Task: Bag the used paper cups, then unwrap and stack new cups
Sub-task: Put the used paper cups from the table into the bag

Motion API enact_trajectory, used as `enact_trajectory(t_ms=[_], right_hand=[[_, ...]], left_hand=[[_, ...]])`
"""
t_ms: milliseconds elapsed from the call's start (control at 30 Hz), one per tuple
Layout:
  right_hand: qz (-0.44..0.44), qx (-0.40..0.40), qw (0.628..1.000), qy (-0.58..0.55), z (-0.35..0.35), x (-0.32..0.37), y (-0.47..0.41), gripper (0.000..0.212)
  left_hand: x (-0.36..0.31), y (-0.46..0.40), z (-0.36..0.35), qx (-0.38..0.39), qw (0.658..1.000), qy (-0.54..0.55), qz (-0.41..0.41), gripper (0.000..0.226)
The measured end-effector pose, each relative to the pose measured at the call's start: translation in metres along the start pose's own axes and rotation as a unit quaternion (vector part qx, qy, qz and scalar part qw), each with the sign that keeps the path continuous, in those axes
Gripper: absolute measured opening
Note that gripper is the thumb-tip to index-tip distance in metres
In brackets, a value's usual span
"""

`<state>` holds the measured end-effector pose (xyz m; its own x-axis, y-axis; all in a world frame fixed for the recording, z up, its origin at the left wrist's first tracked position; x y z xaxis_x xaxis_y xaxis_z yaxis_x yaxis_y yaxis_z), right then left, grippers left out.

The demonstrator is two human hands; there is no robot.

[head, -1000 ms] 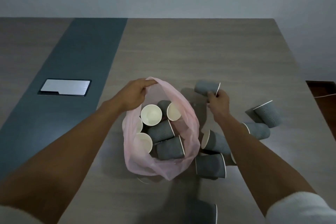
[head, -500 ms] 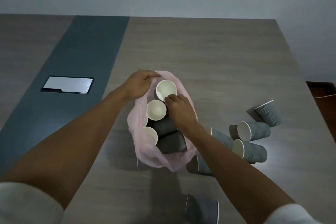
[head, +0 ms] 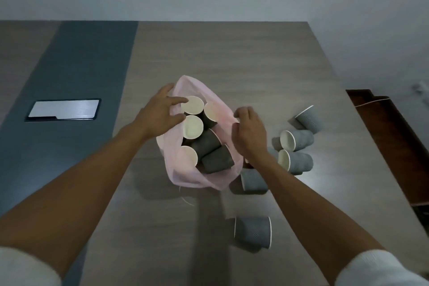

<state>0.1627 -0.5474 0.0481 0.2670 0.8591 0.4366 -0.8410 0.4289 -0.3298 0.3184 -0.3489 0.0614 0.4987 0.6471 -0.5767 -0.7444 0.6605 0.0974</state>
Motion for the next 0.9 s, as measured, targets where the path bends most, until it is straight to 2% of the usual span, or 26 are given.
enact_trajectory(t_ms=[33, 100, 167, 233, 267, 333, 433, 500, 533, 567, 600, 667, 767, 833, 900], right_hand=[[-0.061, 0.043, 0.997, 0.026, 0.0, -0.025, 0.008, 0.026], [-0.151, 0.199, 0.965, 0.085, -0.015, -0.066, 0.031, 0.037], [-0.153, 0.332, 0.924, 0.111, -0.033, -0.081, 0.058, 0.054], [-0.114, 0.392, 0.9, 0.151, -0.048, -0.082, 0.077, 0.061], [-0.099, 0.391, 0.898, 0.174, -0.052, -0.082, 0.08, 0.057], [-0.083, 0.34, 0.913, 0.212, -0.049, -0.078, 0.074, 0.041], [-0.12, 0.2, 0.949, 0.211, -0.017, -0.07, 0.058, 0.039], [-0.135, 0.046, 0.982, 0.126, 0.021, -0.053, 0.049, 0.041], [-0.132, -0.03, 0.99, 0.039, 0.039, -0.039, 0.046, 0.037], [-0.128, -0.074, 0.986, -0.071, 0.049, -0.024, 0.044, 0.029], [-0.122, -0.08, 0.974, -0.171, 0.049, -0.006, 0.043, 0.021], [-0.071, -0.039, 0.962, -0.259, 0.032, 0.041, 0.04, 0.011], [-0.044, 0.018, 0.961, -0.272, -0.014, 0.077, 0.04, 0.02], [-0.065, 0.01, 0.959, -0.277, -0.033, 0.08, 0.036, 0.027], [-0.066, -0.019, 0.962, -0.263, -0.037, 0.079, 0.029, 0.021]], left_hand=[[0.002, 0.009, -0.005, 0.006, 1.0, 0.008, 0.02, 0.059], [0.007, 0.028, -0.018, 0.03, 0.997, -0.006, 0.072, 0.085], [0.015, 0.045, -0.033, 0.062, 0.99, -0.053, 0.114, 0.103], [0.021, 0.059, -0.042, 0.067, 0.986, -0.079, 0.129, 0.107], [0.024, 0.064, -0.043, 0.062, 0.986, -0.083, 0.127, 0.103], [0.03, 0.072, -0.042, 0.052, 0.989, -0.069, 0.116, 0.091], [0.033, 0.08, -0.031, 0.045, 0.995, -0.026, 0.088, 0.081], [0.03, 0.083, -0.021, 0.031, 0.997, -0.023, 0.067, 0.077], [0.028, 0.085, -0.017, 0.023, 0.997, -0.028, 0.061, 0.076], [0.028, 0.087, -0.013, 0.014, 0.998, -0.028, 0.062, 0.076], [0.028, 0.088, -0.01, 0.007, 0.998, -0.021, 0.065, 0.075], [0.03, 0.09, -0.005, -0.008, 0.998, 0.0, 0.068, 0.076], [0.025, 0.091, 0.001, -0.025, 0.998, 0.021, 0.052, 0.074], [0.019, 0.09, 0.004, -0.032, 0.998, 0.022, 0.046, 0.071], [0.018, 0.089, 0.005, -0.039, 0.998, 0.025, 0.047, 0.07]])
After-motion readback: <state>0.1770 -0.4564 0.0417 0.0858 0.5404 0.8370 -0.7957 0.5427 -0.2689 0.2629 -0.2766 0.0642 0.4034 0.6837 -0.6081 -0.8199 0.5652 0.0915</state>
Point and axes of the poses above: each hand's wrist, its own y-axis away from the middle knuckle, its own z-axis out of the back of the hand, x = y × z, the point moved 9 cm from there along -y, towards the middle knuckle, and after that the axes turned 1 degree about z, right-handed, at the moved point
